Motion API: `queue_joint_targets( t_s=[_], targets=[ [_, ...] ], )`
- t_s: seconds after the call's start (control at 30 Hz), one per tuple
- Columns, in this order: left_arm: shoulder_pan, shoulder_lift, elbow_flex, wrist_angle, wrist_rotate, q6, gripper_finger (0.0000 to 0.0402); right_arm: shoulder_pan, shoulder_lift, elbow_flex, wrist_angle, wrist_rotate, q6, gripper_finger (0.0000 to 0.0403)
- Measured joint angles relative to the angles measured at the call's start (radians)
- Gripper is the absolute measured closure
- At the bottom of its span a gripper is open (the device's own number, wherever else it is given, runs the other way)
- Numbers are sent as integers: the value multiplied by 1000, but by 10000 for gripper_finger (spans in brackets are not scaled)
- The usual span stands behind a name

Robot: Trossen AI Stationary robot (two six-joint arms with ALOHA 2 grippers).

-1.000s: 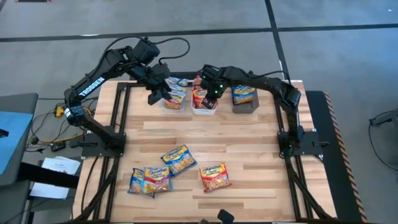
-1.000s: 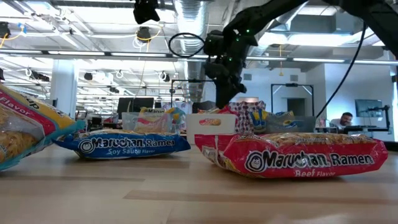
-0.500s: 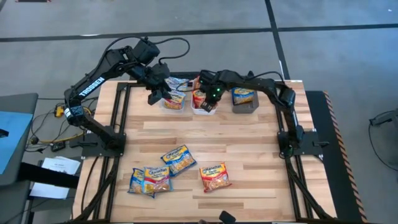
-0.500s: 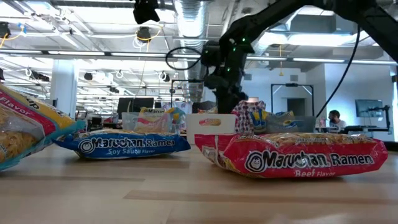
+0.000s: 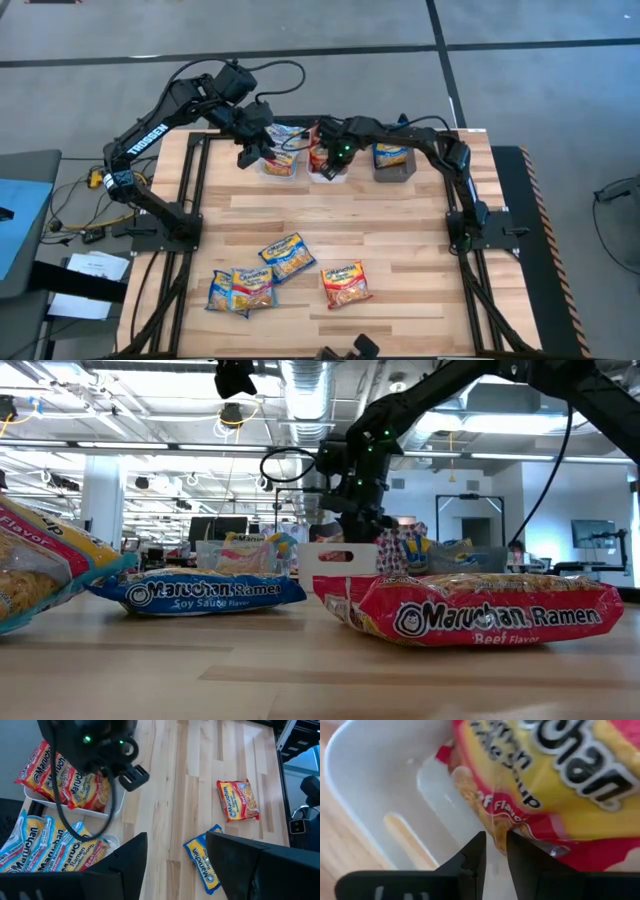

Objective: Sort Maruchan noodles
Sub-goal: Put the orange bag into the white bin, then put the blue bag into the black bin

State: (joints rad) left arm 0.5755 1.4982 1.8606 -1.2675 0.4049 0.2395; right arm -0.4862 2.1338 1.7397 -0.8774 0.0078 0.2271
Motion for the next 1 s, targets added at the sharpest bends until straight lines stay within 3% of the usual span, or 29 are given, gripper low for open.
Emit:
queue_joint_targets(
  t_s=[0.4,1.0],
  targets=[
    [0,0,0,1,-1,10,214,-24,57,-1,-53,-49,11,301],
    [0,-33,0,-4,0,-37,214,13,-42,2,-119,-63,-16,301]
  ],
)
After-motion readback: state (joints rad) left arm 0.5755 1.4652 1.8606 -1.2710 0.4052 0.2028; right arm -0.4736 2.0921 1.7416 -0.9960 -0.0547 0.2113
